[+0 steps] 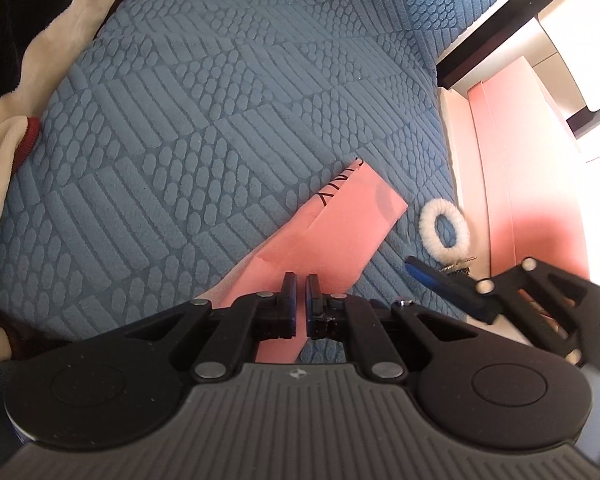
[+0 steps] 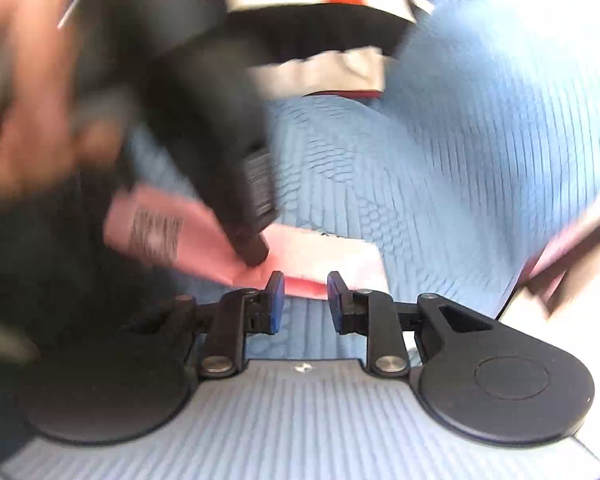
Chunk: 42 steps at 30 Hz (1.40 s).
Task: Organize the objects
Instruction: 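Open the right gripper and release the folded pink strip onto the cushion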
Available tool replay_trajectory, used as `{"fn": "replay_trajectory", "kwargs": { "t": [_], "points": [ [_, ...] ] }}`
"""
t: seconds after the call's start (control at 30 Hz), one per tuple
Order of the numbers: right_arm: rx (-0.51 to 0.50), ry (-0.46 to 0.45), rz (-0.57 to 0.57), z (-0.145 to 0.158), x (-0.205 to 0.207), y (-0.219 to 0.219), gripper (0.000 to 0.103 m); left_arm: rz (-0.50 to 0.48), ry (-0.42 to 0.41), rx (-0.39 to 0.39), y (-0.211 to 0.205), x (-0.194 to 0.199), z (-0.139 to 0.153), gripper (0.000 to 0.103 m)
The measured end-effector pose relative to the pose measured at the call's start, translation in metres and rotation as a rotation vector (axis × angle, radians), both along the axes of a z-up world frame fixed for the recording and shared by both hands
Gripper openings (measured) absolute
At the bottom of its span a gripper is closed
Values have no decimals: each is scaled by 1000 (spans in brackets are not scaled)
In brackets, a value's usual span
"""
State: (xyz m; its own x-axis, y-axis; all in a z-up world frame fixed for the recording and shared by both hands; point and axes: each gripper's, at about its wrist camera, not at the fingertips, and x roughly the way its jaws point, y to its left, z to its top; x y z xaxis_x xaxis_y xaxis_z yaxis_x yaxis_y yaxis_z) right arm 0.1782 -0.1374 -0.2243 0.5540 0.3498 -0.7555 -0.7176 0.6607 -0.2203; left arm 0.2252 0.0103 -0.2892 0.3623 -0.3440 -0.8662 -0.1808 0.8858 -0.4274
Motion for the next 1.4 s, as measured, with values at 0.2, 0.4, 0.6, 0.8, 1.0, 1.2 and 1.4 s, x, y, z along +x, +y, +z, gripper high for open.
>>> {"fn": "replay_trajectory", "kwargs": {
  "t": [0.2, 0.4, 0.6, 0.8, 1.0, 1.2, 1.4],
  "points": [
    [245, 179, -235, 10, 30, -12, 26, 20, 8, -25, 4, 1, -1, 7],
    [356, 280, -414, 8, 2, -31, 27, 25, 14, -37, 7, 3, -1, 7],
    [367, 365, -433, -21, 25, -29, 23, 28, 10, -39, 9, 3, -3, 7],
    [382, 390, -441, -29, 29, -28, 23, 28, -13, -38, 9, 3, 2, 7],
    [380, 394, -435, -30, 29, -27, 23, 24, -81, -66, 8, 5, 12, 7],
    [428, 430, -466, -31, 31, -33, 23, -15, -59, -6, -2, 8, 8, 7],
    [514, 401, -567, -27, 34, -48, 31, -41, -48, 39, -9, 6, 4, 7]
  ]
}}
